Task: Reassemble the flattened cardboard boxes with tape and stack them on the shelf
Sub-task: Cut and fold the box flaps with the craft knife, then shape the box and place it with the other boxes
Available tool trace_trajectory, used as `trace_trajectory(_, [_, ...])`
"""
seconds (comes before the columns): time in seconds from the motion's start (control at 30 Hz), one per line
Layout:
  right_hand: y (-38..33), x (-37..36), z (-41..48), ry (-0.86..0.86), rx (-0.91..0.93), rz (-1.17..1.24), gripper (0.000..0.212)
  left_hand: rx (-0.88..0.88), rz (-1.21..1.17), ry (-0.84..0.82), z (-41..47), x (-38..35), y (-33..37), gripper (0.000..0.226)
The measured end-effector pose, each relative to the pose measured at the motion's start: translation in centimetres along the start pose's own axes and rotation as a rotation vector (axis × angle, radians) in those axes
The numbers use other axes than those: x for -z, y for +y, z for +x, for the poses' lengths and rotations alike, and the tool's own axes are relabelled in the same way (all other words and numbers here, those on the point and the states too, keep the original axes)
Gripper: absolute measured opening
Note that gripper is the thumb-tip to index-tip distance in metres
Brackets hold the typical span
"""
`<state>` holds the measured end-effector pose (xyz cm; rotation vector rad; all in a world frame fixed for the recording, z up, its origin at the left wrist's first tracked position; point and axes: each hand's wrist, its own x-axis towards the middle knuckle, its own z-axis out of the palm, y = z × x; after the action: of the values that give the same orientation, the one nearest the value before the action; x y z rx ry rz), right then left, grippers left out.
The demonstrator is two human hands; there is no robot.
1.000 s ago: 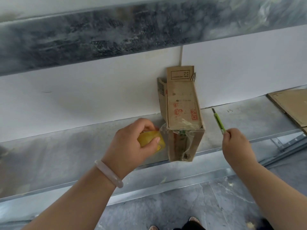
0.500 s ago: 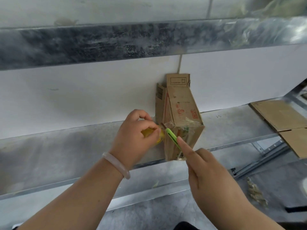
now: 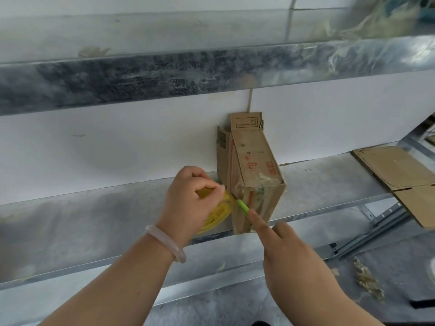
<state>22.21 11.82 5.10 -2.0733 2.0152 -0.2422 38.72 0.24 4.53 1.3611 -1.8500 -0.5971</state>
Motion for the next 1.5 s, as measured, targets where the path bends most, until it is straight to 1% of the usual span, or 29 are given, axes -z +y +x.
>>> trace_trajectory(0.1, [0.8,-0.9,-0.3,-0.032,0.024,0.03,0.084,-0.027,0.035,0.106,1.3,1.0,-1.1,0.008])
trace_trajectory(0.13, [1.1,-1.3,-0.5,0.012,0.075,0.029,0.084,-0.039,0.066,0.119,1.7,1.2,-1.8,0.006])
trace_trajectory(0.2, [2.0,-1.4,-0.9,0.164,0.22,0.051,0.076,-0.053,0.139,0.092,1.9,1.2,-3.2,0.003])
trace_trajectory(0.27, [3.7,-1.4,-1.7,0.426,0.293,0.193,0.049,-0.076,0.229,0.067,1.8,0.6,-4.5,0.007])
trace_trajectory(0.3, [4.6,-1.6,-2.1,0.546,0.285,0.277,0.037,-0.1,0.281,0.067,1.7,0.4,-5.1,0.006])
trace_trajectory(0.33, [5.7,-1.8,-2.2,0.618,0.257,0.377,0.03,-0.124,0.329,0.068,1.7,-0.1,-5.7,0.005])
trace_trajectory(0.37, [6.6,-1.8,-2.0,0.662,0.207,0.478,0.027,-0.139,0.372,0.062,1.7,-0.5,-6.3,0.003])
trace_trajectory(0.43, [8.5,-1.9,-1.0,0.692,0.071,0.586,0.018,-0.121,0.431,0.034,1.5,-1.7,-7.7,0.001])
trace_trajectory(0.47, [9.5,-2.1,-0.2,0.675,-0.019,0.598,0.015,-0.102,0.446,0.015,1.2,-2.4,-8.5,0.005])
trace_trajectory(0.5, [10.4,-2.3,0.7,0.623,-0.122,0.601,0.017,-0.095,0.459,-0.01,0.7,-3.1,-9.2,0.013])
trace_trajectory(0.57, [12.2,-3.0,2.8,0.467,-0.306,0.587,0.022,-0.132,0.452,-0.063,-0.8,-4.4,-10.3,0.029])
trace_trajectory(0.63, [13.6,-4.0,5.0,0.339,-0.37,0.471,0.022,-0.156,0.407,-0.109,-2.3,-5.3,-11.3,0.031])
trace_trajectory(0.73, [15.2,-5.4,8.5,0.162,-0.378,0.271,0.032,-0.148,0.367,-0.159,-3.8,-6.0,-12.7,0.025])
trace_trajectory(0.8, [16.1,-6.4,10.3,0.067,-0.332,0.148,0.038,-0.15,0.369,-0.146,-4.1,-6.1,-12.9,0.023])
trace_trajectory(0.87, [16.8,-7.1,11.2,-0.017,-0.249,-0.066,0.044,-0.141,0.384,-0.171,-4.0,-6.0,-12.0,0.022])
trace_trajectory(0.9, [16.8,-7.1,11.5,-0.047,-0.21,-0.165,0.046,-0.14,0.404,-0.175,-4.0,-5.9,-11.5,0.025])
trace_trajectory(0.97, [16.3,-6.5,11.3,-0.064,-0.224,-0.205,0.048,-0.096,0.382,-0.158,-4.1,-5.4,-10.1,0.04])
trace_trajectory(1.0, [15.6,-5.6,10.9,-0.027,-0.242,-0.115,0.051,-0.037,0.294,-0.104,-4.0,-5.0,-8.9,0.047])
trace_trajectory(1.03, [14.8,-4.7,10.4,0.04,-0.245,0.058,0.052,0.05,0.154,-0.015,-3.9,-4.8,-7.4,0.051])
trace_trajectory(1.1, [12.0,-2.3,9.0,0.204,-0.2,0.529,0.05,0.215,-0.238,0.17,-3.1,-4.7,-2.8,0.049])
trace_trajectory(1.13, [10.1,-0.9,8.2,0.247,-0.158,0.784,0.049,0.271,-0.459,0.186,-2.4,-4.9,-0.2,0.052])
trace_trajectory(1.17, [8.3,0.0,7.7,0.244,-0.1,1.009,0.048,0.297,-0.649,0.141,-1.7,-5.3,2.1,0.058])
trace_trajectory(1.2, [6.6,0.5,7.4,0.199,-0.036,1.182,0.048,0.312,-0.78,0.063,-1.0,-5.8,4.0,0.064])
trace_trajectory(1.23, [5.3,0.6,7.4,0.138,0.025,1.279,0.051,0.322,-0.844,0.002,-0.6,-6.5,5.4,0.069])
trace_trajectory(1.27, [4.6,0.2,7.6,0.089,0.069,1.344,0.06,0.333,-0.839,-0.005,-0.2,-7.1,6.4,0.072])
trace_trajectory(1.3, [4.2,-0.1,7.9,0.068,0.069,1.406,0.068,0.345,-0.808,0.033,0.0,-7.5,7.0,0.073])
trace_trajectory(1.33, [4.0,-0.3,8.2,0.056,0.051,1.477,0.068,0.357,-0.776,0.095,0.1,-7.9,7.3,0.07])
trace_trajectory(1.43, [3.9,-0.2,8.7,0.07,-0.036,1.56,0.039,0.377,-0.788,0.179,-0.1,-8.9,7.4,0.058])
trace_trajectory(1.5, [3.9,-0.2,8.8,0.085,-0.077,1.56,0.042,0.406,-0.83,0.193,0.0,-9.1,7.6,0.055])
